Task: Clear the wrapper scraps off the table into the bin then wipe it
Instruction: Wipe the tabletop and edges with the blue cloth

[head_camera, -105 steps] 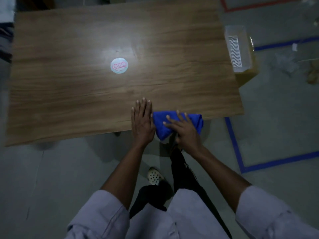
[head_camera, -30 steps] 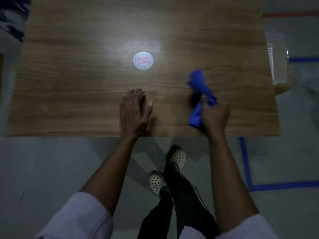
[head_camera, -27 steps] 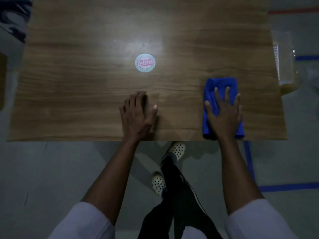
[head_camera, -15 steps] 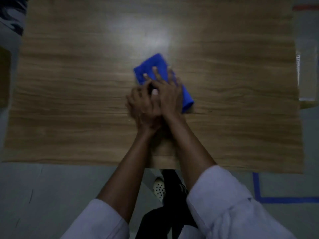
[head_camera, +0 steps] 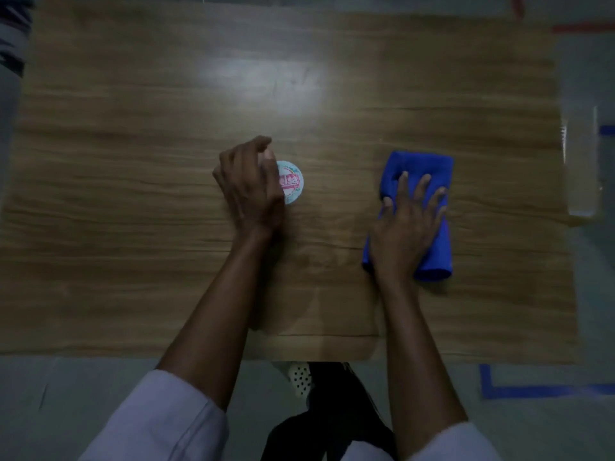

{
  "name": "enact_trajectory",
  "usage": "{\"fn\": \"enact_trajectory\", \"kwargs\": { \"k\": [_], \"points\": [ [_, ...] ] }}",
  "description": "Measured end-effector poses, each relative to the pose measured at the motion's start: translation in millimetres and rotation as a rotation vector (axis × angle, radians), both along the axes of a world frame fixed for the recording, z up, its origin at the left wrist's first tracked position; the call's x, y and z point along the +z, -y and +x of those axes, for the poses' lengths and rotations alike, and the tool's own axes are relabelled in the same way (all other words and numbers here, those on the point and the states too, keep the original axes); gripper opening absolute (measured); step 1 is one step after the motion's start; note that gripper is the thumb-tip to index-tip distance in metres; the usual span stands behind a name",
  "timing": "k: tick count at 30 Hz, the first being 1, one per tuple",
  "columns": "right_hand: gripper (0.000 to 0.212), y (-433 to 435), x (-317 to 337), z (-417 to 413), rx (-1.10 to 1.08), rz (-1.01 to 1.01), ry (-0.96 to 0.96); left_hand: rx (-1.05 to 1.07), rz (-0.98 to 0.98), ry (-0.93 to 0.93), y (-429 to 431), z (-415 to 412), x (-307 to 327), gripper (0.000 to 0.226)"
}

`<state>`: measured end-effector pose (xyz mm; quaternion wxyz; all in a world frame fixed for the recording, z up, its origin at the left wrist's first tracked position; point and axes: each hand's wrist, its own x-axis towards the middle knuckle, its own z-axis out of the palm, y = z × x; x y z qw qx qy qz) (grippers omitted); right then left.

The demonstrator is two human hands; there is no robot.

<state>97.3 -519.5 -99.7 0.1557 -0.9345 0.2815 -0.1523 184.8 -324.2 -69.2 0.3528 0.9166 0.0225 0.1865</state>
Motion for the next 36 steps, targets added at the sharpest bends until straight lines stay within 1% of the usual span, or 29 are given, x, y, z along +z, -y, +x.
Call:
{"fn": "enact_trajectory", "kwargs": {
  "k": [1,4,6,8,10,12,14,16,17,18,20,21,22,23,24,25,26,27,29,32,34,36],
  "points": [
    [0.051,-10,-2,14,0.045,-0.026,0.03,0.014,-0.022,-0.017,-3,4,-2,0.03],
    [0.052,-43,-2,53,0.22,0.001,0.102,-0.019,-0.093,-0.068,-9,12,-11,0.042],
    [0.052,-72,3,78,0.285,0.023,0.118,-0.064,-0.066,-0.073,-9,14,-17,0.048],
    [0.048,-102,8,97,0.357,0.117,0.142,-0.109,-0.017,-0.063,-13,16,-26,0.052],
    [0.047,-131,17,105,0.405,0.305,0.196,-0.097,-0.023,-0.063,-20,17,-32,0.055],
    [0.041,-146,32,108,0.367,0.516,0.219,-0.037,-0.087,-0.073,-29,18,-33,0.056],
    [0.035,-145,45,110,0.253,0.751,0.192,-0.029,-0.105,-0.07,-29,18,-30,0.056],
    [0.03,-128,60,110,0.113,1.052,0.163,-0.062,-0.117,-0.042,-24,16,-26,0.056],
    [0.029,-115,68,106,0.081,1.101,0.18,-0.078,-0.113,-0.028,-22,15,-24,0.055],
    [0.029,-97,76,96,0.054,1.005,0.21,-0.091,-0.107,-0.024,-21,13,-21,0.052],
    [0.033,-54,81,74,0.035,0.646,0.326,-0.112,-0.1,-0.05,-19,12,-17,0.049],
    [0.036,-30,77,67,0.023,0.48,0.35,-0.137,-0.077,-0.07,-17,12,-15,0.052],
    [0.041,-8,66,63,0.014,0.356,0.322,-0.175,-0.033,-0.08,-15,12,-14,0.055],
    [0.046,8,54,64,0.004,0.264,0.243,-0.222,0.028,-0.082,-13,13,-14,0.06],
    [0.05,17,41,67,-0.011,0.195,0.112,-0.264,0.084,-0.09,-11,13,-14,0.064],
    [0.054,20,29,72,-0.02,0.144,-0.024,-0.289,0.124,-0.104,-9,14,-14,0.068],
    [0.058,16,20,79,-0.022,0.113,-0.114,-0.293,0.139,-0.12,-8,15,-14,0.07],
    [0.06,8,14,88,-0.016,0.097,-0.158,-0.281,0.131,-0.134,-8,16,-14,0.072],
    [0.061,-17,12,113,0.054,0.108,-0.151,-0.244,0.087,-0.14,-7,17,-15,0.077],
    [0.063,-73,19,148,0.304,0.22,-0.043,-0.204,0.005,-0.131,-7,17,-16,0.08],
    [0.057,-112,32,161,0.415,0.4,0.057,-0.146,-0.07,-0.104,-9,18,-17,0.073],
    [0.055,-138,51,167,0.39,0.678,0.05,-0.046,-0.185,-0.083,-12,16,-16,0.068]
  ]
}}
